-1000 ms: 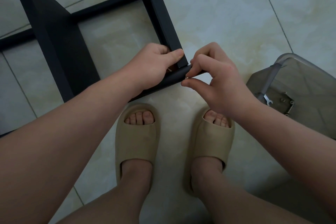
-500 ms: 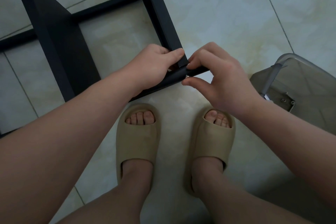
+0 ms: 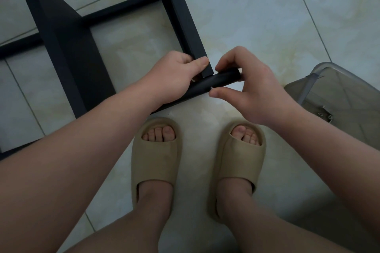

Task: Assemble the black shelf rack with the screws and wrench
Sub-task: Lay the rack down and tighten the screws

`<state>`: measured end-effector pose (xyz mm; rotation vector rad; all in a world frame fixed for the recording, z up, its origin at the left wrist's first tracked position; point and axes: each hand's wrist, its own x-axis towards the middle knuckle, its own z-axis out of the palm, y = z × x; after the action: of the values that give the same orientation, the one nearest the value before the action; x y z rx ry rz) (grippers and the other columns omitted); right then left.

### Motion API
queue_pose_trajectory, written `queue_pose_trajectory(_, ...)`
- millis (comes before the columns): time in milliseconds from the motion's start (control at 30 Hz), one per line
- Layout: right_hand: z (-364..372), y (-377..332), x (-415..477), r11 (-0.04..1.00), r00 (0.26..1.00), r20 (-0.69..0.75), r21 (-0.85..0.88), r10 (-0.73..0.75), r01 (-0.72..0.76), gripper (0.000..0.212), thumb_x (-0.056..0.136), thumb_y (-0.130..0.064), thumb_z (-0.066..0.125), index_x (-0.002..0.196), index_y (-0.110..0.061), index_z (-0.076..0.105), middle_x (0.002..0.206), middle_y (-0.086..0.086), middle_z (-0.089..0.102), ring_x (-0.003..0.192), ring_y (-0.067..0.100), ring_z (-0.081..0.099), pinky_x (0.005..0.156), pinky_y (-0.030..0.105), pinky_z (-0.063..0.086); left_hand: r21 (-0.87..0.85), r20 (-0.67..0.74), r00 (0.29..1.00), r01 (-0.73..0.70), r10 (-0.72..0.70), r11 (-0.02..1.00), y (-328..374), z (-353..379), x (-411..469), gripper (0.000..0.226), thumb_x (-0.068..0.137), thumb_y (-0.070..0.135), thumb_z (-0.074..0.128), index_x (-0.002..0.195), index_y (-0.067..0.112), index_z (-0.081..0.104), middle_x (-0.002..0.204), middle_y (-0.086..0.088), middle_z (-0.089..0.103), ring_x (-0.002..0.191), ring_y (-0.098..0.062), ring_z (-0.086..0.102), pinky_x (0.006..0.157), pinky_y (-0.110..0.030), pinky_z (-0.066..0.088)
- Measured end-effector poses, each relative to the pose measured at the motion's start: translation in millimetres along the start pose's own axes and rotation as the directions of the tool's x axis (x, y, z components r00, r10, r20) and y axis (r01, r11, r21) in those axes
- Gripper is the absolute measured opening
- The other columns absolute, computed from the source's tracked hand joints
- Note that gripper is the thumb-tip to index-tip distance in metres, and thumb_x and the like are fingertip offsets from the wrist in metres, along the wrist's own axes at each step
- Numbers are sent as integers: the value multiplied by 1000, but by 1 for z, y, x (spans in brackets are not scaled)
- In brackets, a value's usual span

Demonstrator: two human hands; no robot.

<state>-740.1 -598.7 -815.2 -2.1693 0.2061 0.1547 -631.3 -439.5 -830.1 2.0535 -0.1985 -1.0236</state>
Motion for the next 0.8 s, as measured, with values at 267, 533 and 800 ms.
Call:
queue_pose_trajectory(267, 0, 0, -1, 989, 995, 35, 106, 98, -102, 31, 84, -17, 83, 100, -18, 56, 94, -5, 67, 86, 6, 64, 77, 6, 44, -76, 16, 999, -30, 31, 997, 2, 0, -3, 37, 99, 40, 57, 92, 8, 73, 76, -1, 69, 64, -11, 58, 70, -30, 47)
queue_pose_trajectory(533, 0, 1, 1, 992, 997, 45, 113, 59, -64, 31, 84, -17, 83, 98, -17, 55, 92, -8, 63, 82, 7, 61, 73, 5, 41, -72, 41, 999, -23, 26, 997, 4, -3, -5, 39, 100, 39, 57, 98, 2, 71, 89, -17, 72, 70, -16, 59, 73, -34, 48)
queue_pose_trajectory(800, -4, 4, 4, 993, 995, 64, 92, 72, -78, 33, 82, -21, 85, 94, -23, 55, 88, -8, 66, 80, 14, 64, 70, 11, 44, -44, 51, 999, 10, -8, 999, 6, -3, -7, 42, 99, 45, 56, 95, 7, 74, 83, -14, 71, 66, -14, 58, 68, -28, 47)
